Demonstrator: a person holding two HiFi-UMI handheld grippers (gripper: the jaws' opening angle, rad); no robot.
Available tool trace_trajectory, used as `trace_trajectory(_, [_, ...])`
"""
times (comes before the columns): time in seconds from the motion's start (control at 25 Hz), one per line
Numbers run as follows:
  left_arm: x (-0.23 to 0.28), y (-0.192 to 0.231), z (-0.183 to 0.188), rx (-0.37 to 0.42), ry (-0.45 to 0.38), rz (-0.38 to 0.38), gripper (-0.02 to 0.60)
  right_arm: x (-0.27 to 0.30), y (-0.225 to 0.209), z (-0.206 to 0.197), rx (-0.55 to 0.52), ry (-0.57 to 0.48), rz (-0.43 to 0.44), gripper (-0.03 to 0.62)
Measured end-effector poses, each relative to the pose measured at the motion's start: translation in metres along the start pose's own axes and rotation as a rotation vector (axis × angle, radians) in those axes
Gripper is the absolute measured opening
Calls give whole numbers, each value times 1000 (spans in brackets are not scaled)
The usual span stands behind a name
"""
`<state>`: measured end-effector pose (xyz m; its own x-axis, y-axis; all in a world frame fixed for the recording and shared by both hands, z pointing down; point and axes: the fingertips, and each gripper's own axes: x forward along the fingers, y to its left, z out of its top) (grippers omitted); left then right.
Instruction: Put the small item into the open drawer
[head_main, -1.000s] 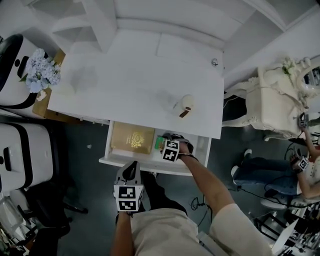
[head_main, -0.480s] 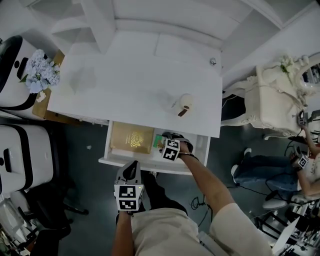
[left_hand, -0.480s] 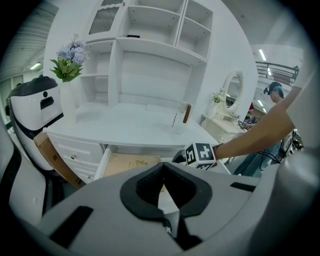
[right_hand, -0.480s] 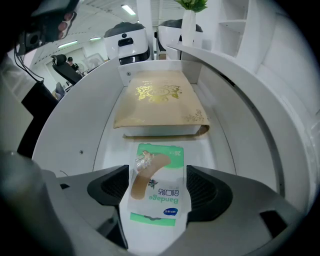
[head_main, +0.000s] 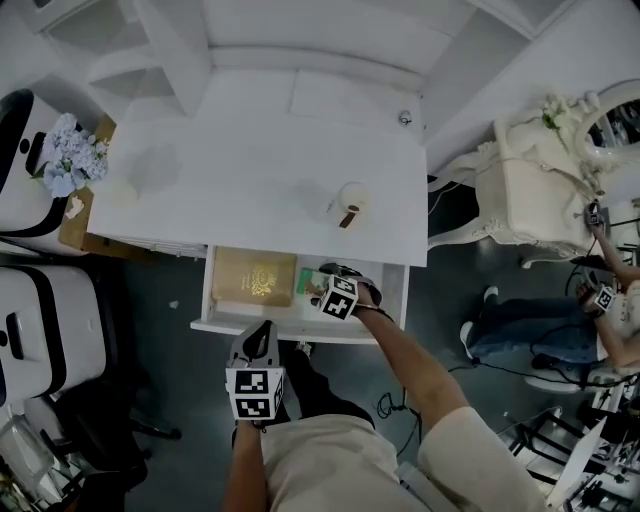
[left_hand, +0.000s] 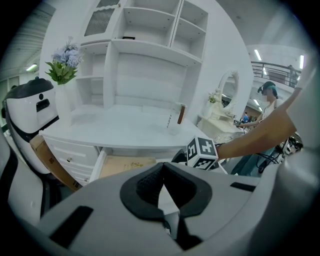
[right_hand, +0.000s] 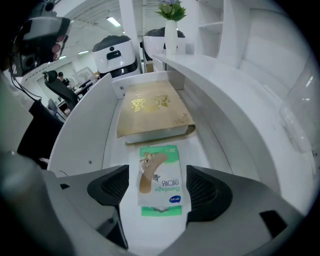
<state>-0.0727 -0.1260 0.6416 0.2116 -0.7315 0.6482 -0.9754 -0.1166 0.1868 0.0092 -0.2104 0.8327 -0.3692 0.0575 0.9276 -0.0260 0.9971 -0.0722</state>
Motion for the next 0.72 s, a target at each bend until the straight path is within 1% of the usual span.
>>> trace_trajectory(0.16, [2, -6, 1, 10, -2, -14, 17, -13, 0, -3, 62, -17, -17, 371])
trace_trajectory(0.4, [5, -13, 1, 18, 3, -30, 17, -29, 7, -16, 118, -17, -32, 371])
trace_trajectory(0.6, [7, -15, 0, 21, 10, -32, 17, -50, 15, -19, 219, -64, -40, 371])
trace_trajectory(0.72, [6, -15, 1, 24, 10, -35, 17, -60, 20, -21, 256, -84, -59, 371])
